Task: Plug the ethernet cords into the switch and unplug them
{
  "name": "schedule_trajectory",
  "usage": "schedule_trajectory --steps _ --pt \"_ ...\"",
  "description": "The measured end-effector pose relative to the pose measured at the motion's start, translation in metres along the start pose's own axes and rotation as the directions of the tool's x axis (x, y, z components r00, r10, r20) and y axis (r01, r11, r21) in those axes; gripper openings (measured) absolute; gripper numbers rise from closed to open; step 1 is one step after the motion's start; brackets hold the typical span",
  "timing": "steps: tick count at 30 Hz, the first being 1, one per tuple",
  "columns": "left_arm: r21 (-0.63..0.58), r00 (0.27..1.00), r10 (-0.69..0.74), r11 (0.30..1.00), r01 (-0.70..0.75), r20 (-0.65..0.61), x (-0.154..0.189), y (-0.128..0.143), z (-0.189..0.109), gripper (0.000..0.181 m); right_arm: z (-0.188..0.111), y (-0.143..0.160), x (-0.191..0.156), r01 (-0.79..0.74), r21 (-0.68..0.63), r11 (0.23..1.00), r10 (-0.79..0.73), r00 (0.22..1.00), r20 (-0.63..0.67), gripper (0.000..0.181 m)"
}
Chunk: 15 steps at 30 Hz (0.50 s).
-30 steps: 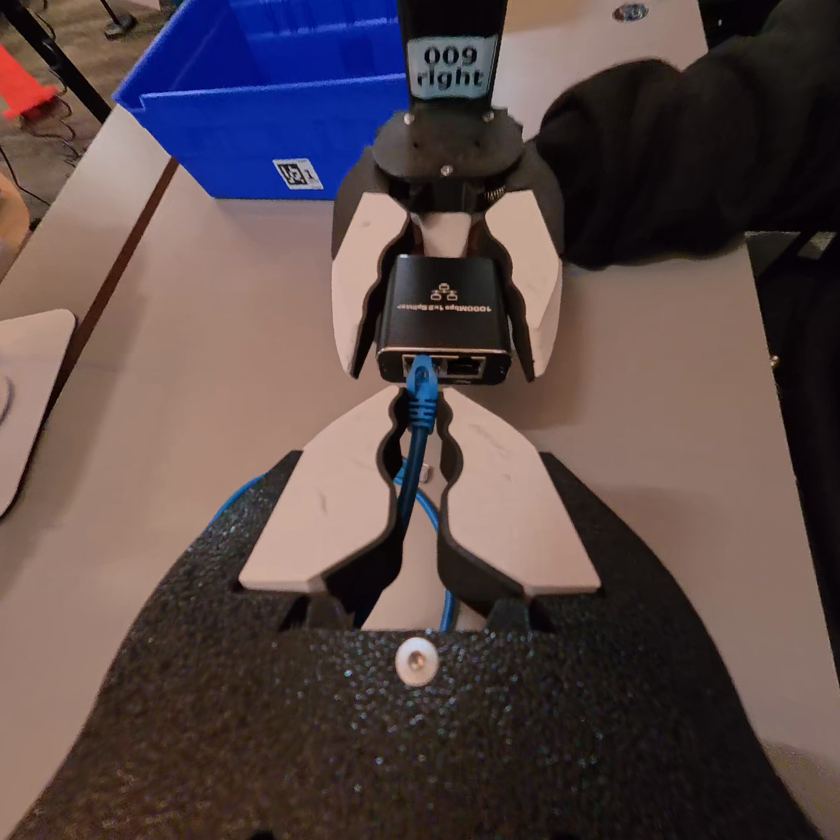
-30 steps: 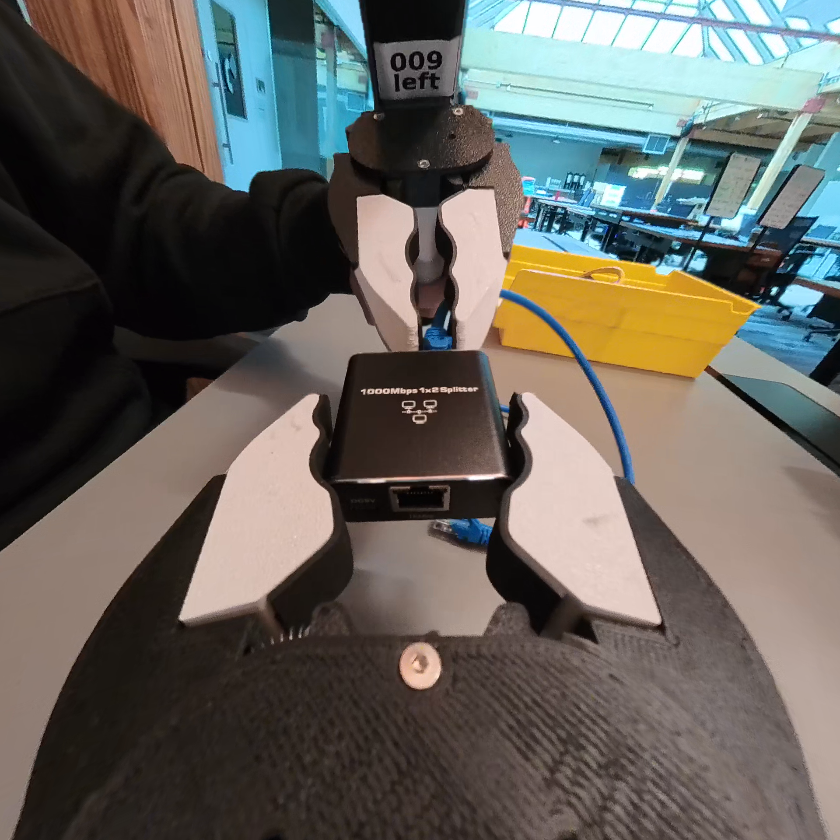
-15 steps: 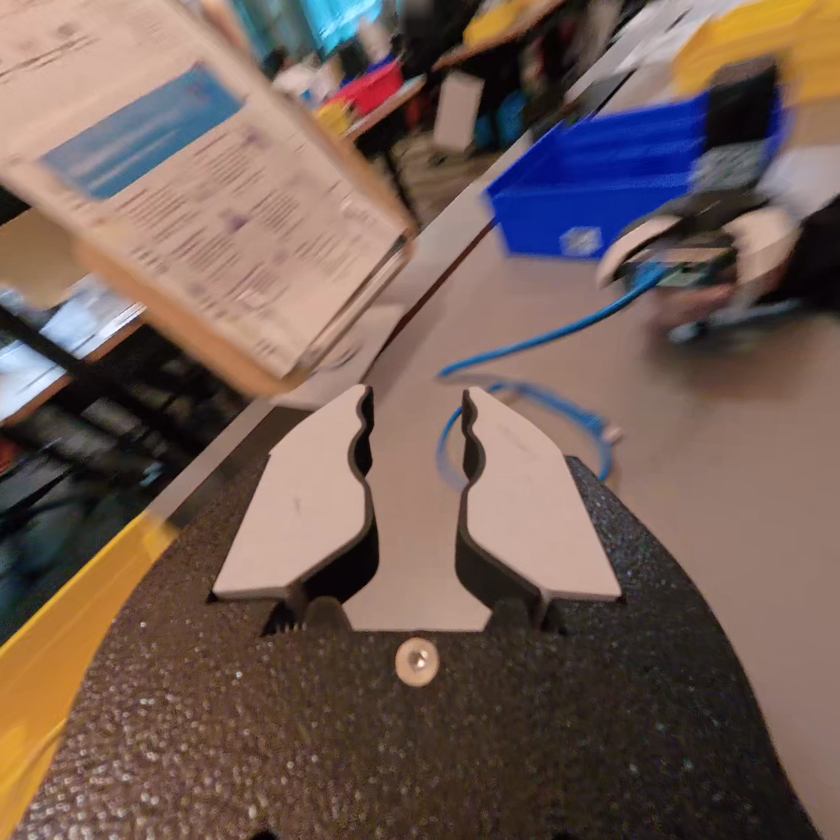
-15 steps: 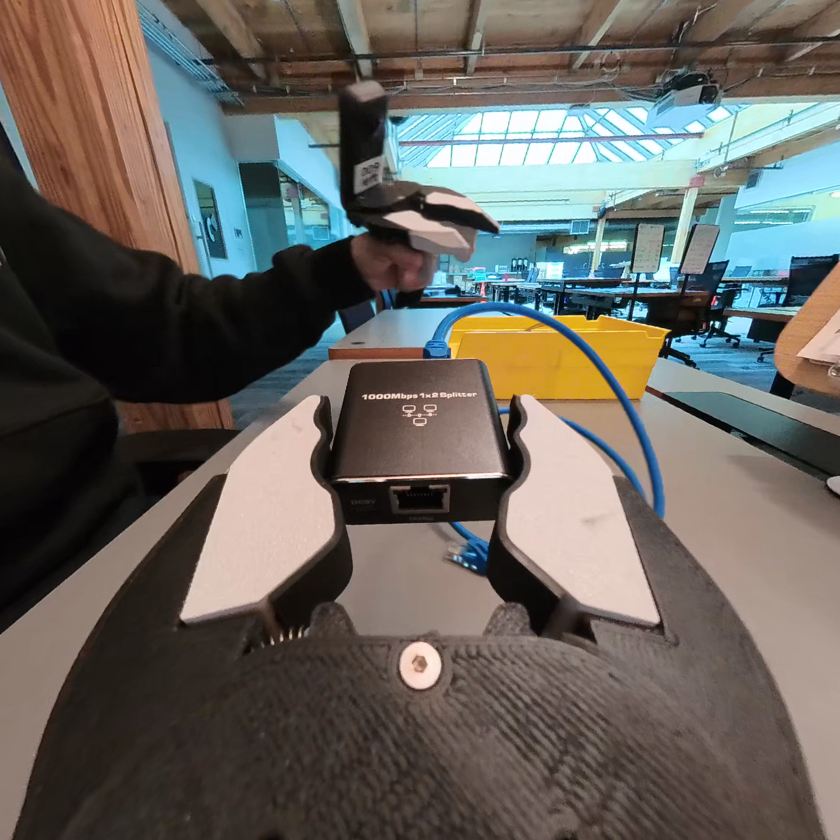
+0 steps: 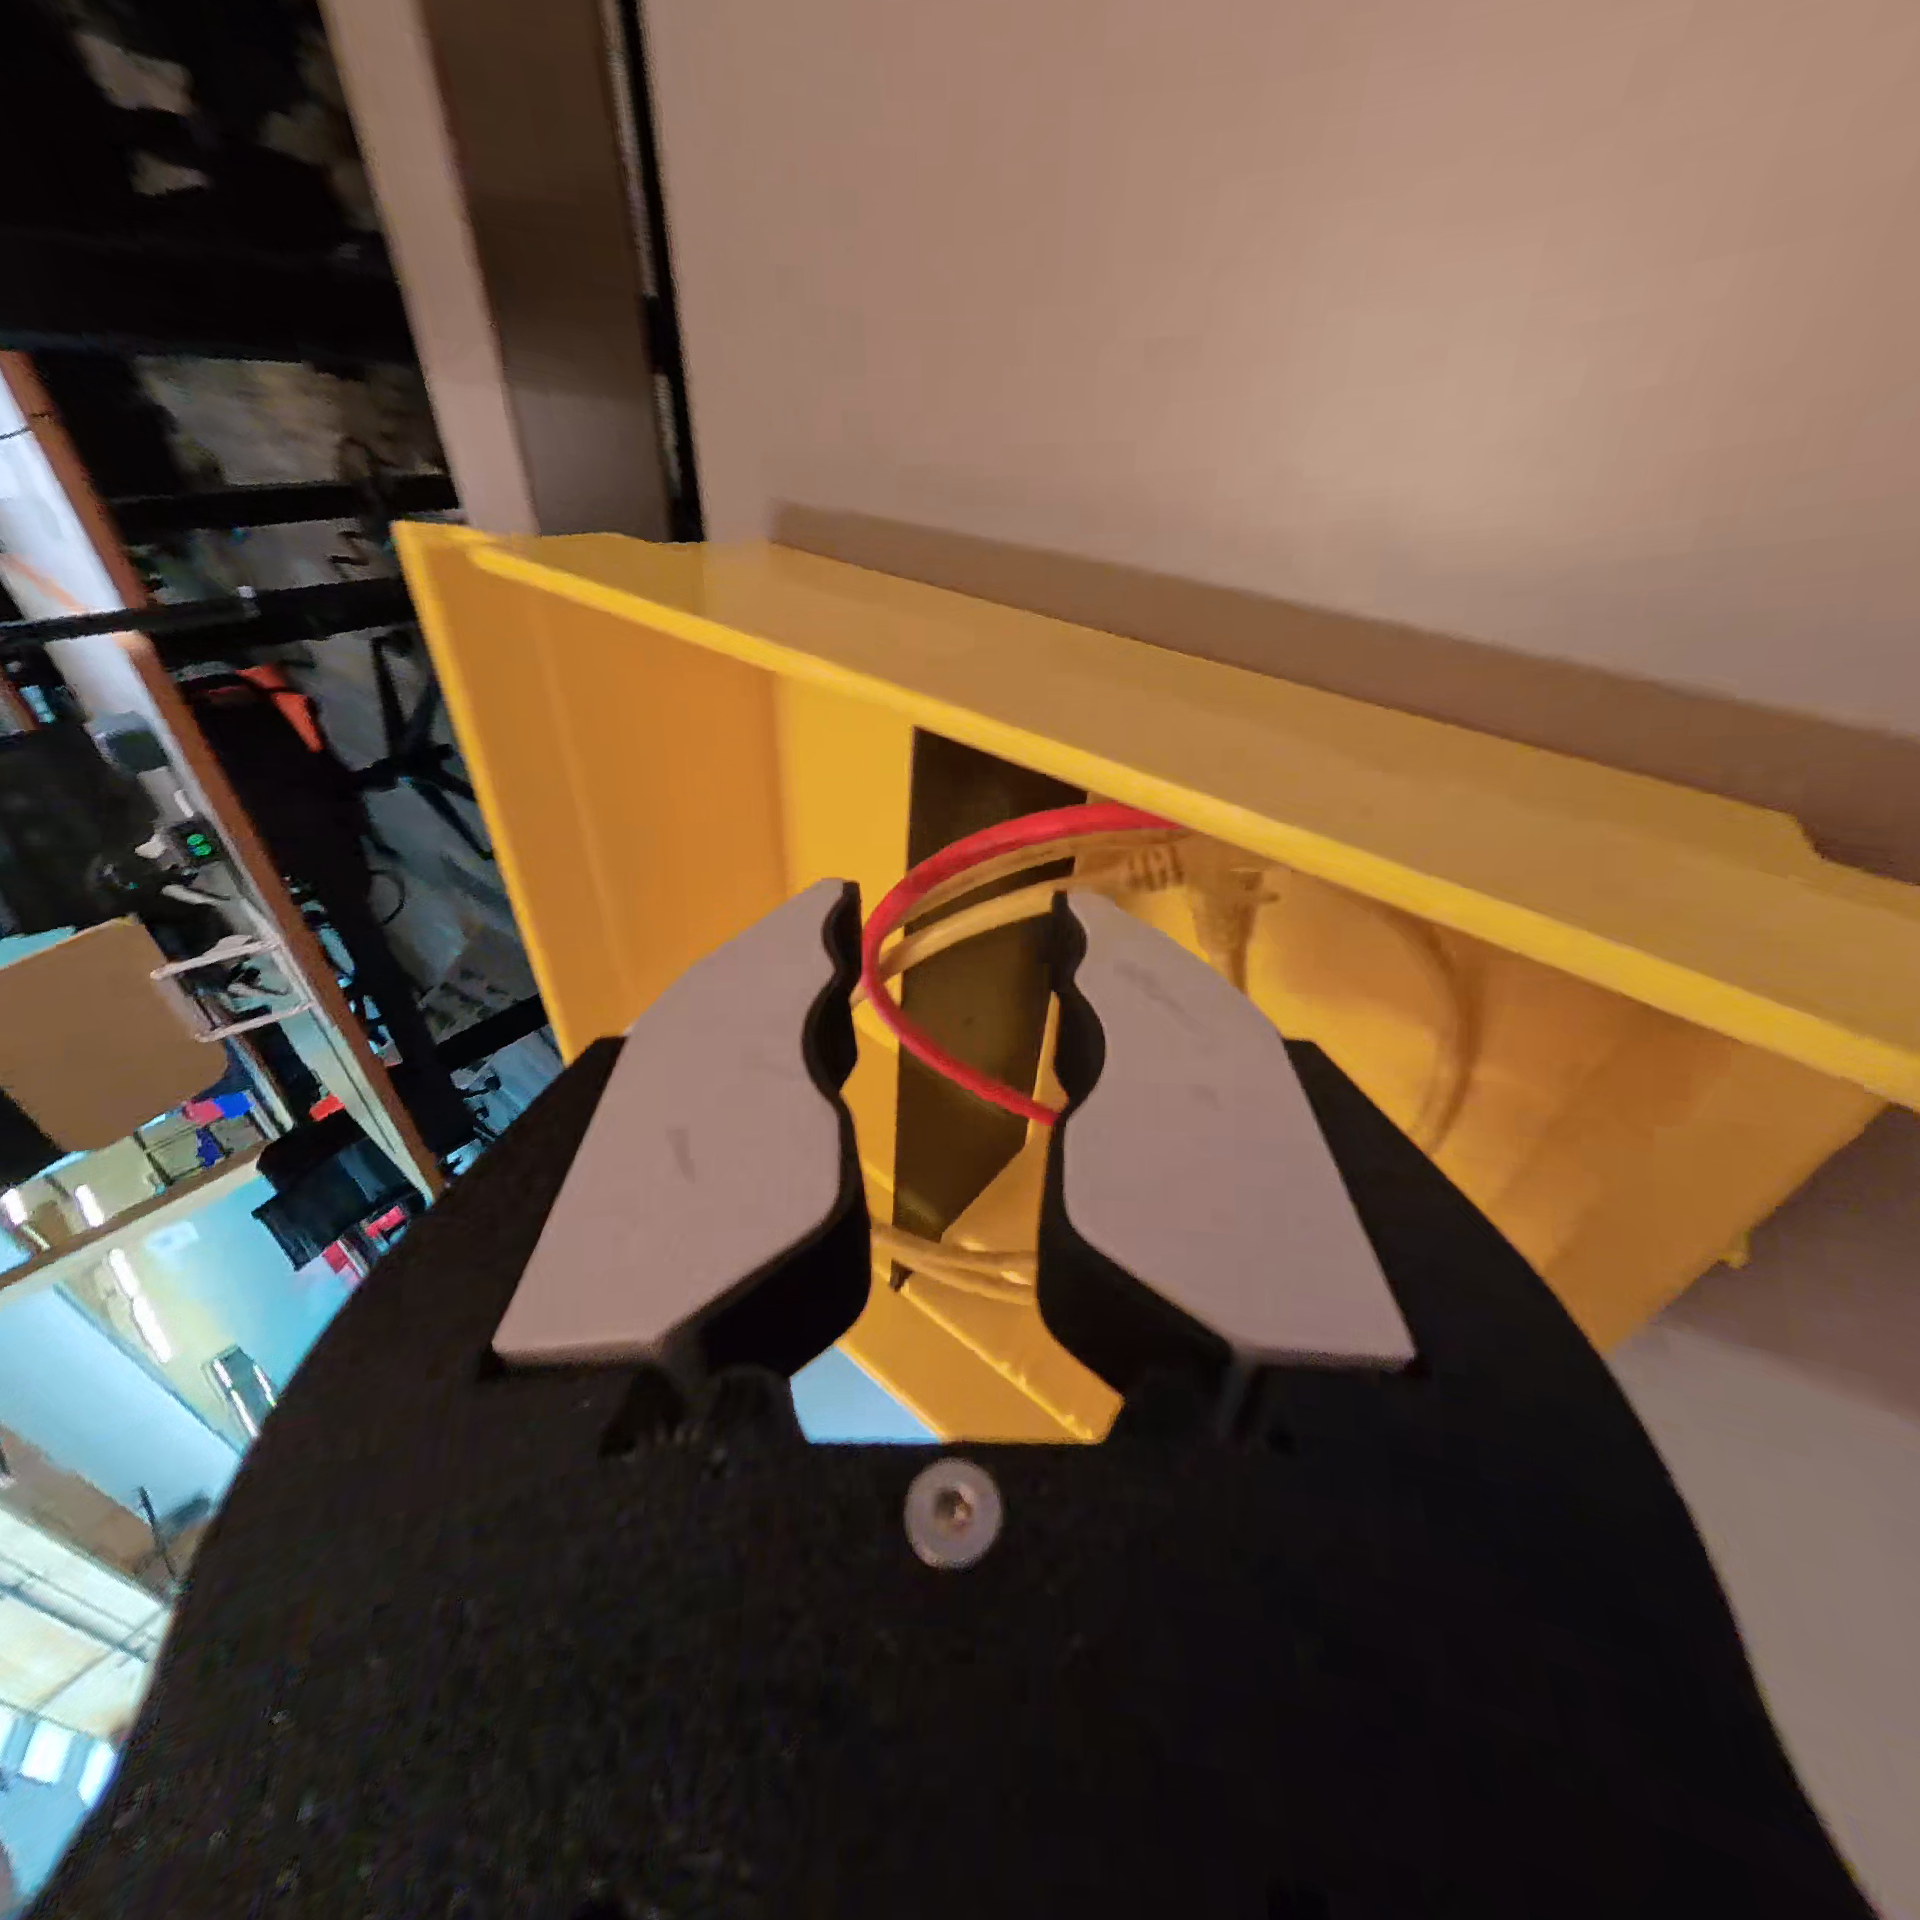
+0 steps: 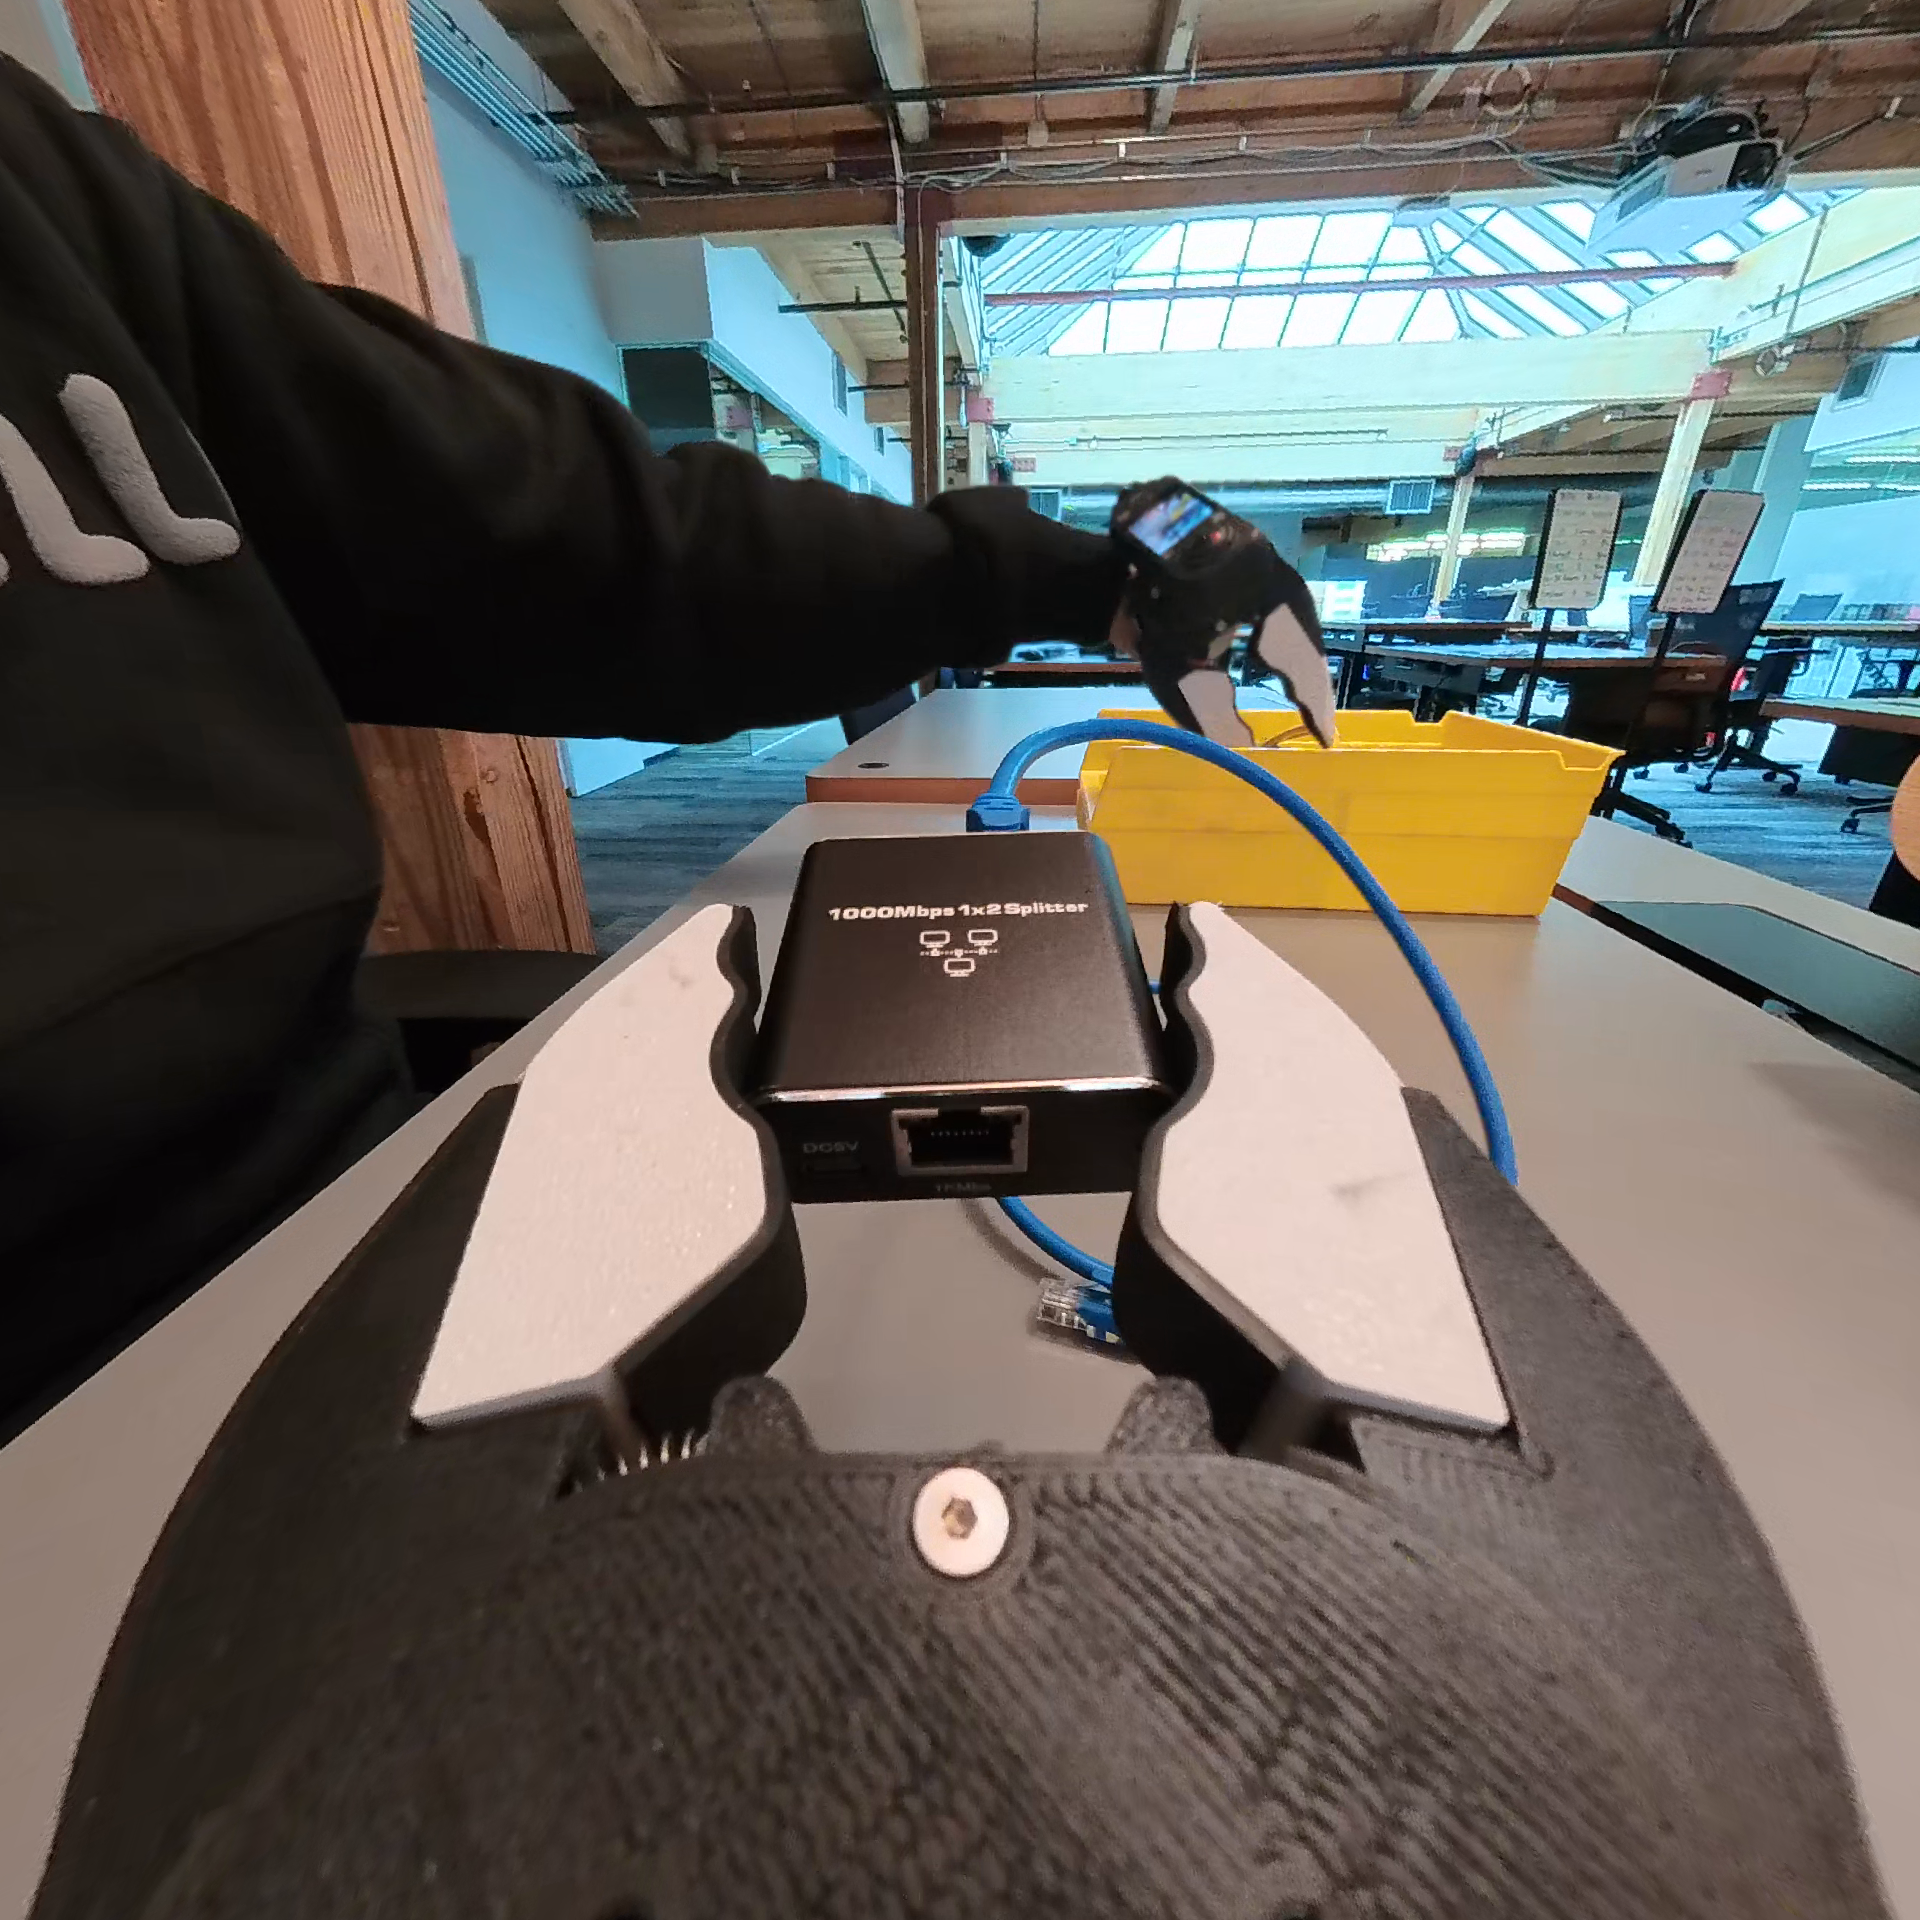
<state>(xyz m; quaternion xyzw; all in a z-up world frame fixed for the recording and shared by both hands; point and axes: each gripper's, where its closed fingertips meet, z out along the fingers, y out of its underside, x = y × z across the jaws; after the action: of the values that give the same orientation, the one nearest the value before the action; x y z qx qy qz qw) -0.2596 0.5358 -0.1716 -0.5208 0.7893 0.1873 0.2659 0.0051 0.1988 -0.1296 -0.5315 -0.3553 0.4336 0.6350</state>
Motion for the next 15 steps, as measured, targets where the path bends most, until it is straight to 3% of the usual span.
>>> schedule_trajectory --steps 2,4,8,11,15 --pt "-0.017 1.000 0.018 1.000 -0.018 -0.020 0.001 0.001 0.011 0.032 0.000 0.000 -0.001 -0.002 0.002 1.000 0.002 1.000 0.006 0.074" --pt "-0.019 1.000 0.011 1.000 -0.011 -0.008 -0.005 0.001 0.014 0.016 -0.001 -0.001 0.000 -0.006 0.007 1.000 0.006 1.000 0.006 0.074" --pt "-0.057 0.998 -0.029 0.998 0.033 0.059 -0.024 0.016 -0.002 0.008 -0.002 -0.002 0.000 -0.010 0.018 1.000 0.010 1.000 0.007 0.074" --pt "-0.130 0.984 -0.118 0.982 0.135 0.131 -0.040 0.042 -0.031 0.006 -0.003 -0.003 0.001 -0.012 0.025 1.000 0.012 1.000 -0.001 0.074" --pt "-0.094 0.900 -0.356 0.916 0.389 0.251 -0.064 0.071 -0.098 0.004 -0.004 -0.005 0.003 -0.014 0.041 0.999 0.015 1.000 -0.014 0.074"
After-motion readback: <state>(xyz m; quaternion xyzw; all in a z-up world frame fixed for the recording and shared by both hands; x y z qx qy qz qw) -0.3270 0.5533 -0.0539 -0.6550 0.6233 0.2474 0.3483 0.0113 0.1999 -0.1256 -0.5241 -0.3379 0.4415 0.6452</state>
